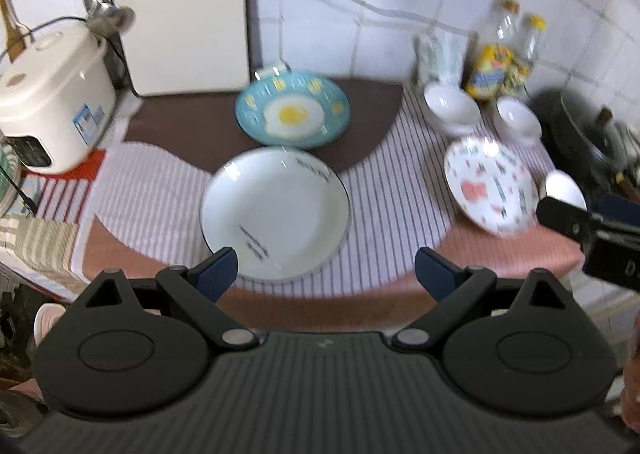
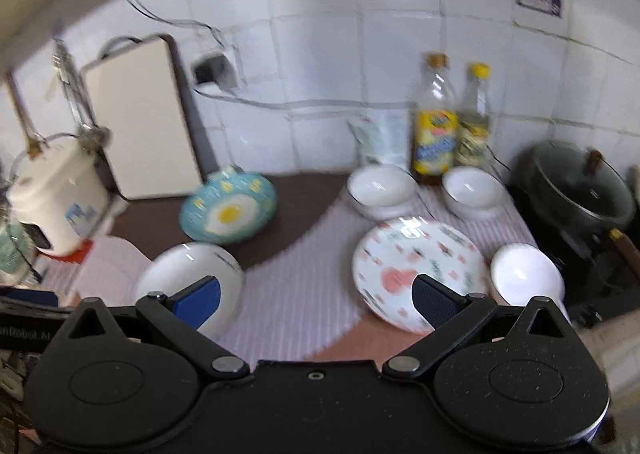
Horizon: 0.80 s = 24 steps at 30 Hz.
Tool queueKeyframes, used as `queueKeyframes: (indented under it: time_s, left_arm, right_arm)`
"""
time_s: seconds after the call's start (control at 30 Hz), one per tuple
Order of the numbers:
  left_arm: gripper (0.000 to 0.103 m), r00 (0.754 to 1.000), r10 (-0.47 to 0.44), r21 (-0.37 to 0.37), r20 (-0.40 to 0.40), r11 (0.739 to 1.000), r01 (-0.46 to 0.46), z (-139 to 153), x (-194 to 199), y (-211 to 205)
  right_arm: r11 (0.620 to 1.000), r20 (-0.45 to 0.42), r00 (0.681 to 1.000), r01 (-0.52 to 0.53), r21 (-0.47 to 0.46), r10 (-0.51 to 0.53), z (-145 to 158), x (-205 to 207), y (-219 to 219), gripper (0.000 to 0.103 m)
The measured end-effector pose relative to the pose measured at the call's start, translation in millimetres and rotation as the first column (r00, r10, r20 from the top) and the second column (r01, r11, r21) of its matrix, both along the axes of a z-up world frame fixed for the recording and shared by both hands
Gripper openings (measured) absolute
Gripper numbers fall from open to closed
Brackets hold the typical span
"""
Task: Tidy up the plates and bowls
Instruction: 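Move the left gripper toward the rim of the white Morning Honey plate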
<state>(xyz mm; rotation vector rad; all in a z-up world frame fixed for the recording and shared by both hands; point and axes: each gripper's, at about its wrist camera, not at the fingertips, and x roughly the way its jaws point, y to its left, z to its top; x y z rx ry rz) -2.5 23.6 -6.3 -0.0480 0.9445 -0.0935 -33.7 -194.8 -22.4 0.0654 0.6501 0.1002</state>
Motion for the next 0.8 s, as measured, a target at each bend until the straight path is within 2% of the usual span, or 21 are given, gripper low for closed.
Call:
queueKeyframes:
  time_s: [0.03, 0.13, 0.23, 0.33, 0.5, 0.63, 0.73, 0.8]
  left_arm:
    - [0.096, 1.000, 0.004, -0.003, 0.022, 1.000, -0.004, 1.4, 1.6, 5.6]
    - [0.096, 0.998, 0.021, 0.012, 0.068, 1.000, -0.021, -0.3, 9.6, 22.4]
    - [0.096, 0.994, 0.043, 0.044, 0.098, 0.998, -0.047, -7.9, 20.6, 40.8]
    - [0.096, 0.992, 0.073, 0.045, 0.106, 0.996, -0.078, -19.9, 33.8, 59.0]
    - [0.094, 0.988, 0.146, 0.041, 0.050, 0.988, -0.148, -57.8, 60.5, 86.9]
    - [0.094, 0.988, 0.151, 0.026, 0.014, 0.988, -0.152, -90.0, 78.1, 102.1]
    - [0.091, 0.990, 0.141, 0.033, -0.001, 0.990, -0.141, -114.3, 88.7, 109.6]
    - [0.086, 0.989, 0.148, 0.029, -0.021, 0.989, -0.148, -132.1, 95.6, 116.8]
  right_arm:
    - [0.999, 0.044, 0.999, -0.030, 0.013, 0.029, -0.7, 1.1, 2.2, 0.103]
    - [0.990, 0.088, 0.991, -0.112, 0.083, 0.104, -10.2, 15.8, 4.4, 0.103]
    - [0.985, 0.063, 0.989, -0.142, 0.102, 0.136, -28.1, 41.8, 10.1, 0.103]
    - [0.973, 0.044, 0.980, -0.199, 0.116, 0.195, -46.1, 67.9, 22.3, 0.103]
    - [0.946, -0.024, 0.956, -0.287, 0.148, 0.294, -86.9, 99.0, 49.7, 0.097]
    - [0.934, -0.076, 0.935, -0.336, 0.123, 0.347, -118.5, 110.0, 71.2, 0.093]
    - [0.933, -0.123, 0.929, -0.333, 0.133, 0.349, -141.7, 121.5, 76.6, 0.085]
    - [0.937, -0.146, 0.929, -0.321, 0.136, 0.339, -156.4, 126.2, 76.8, 0.074]
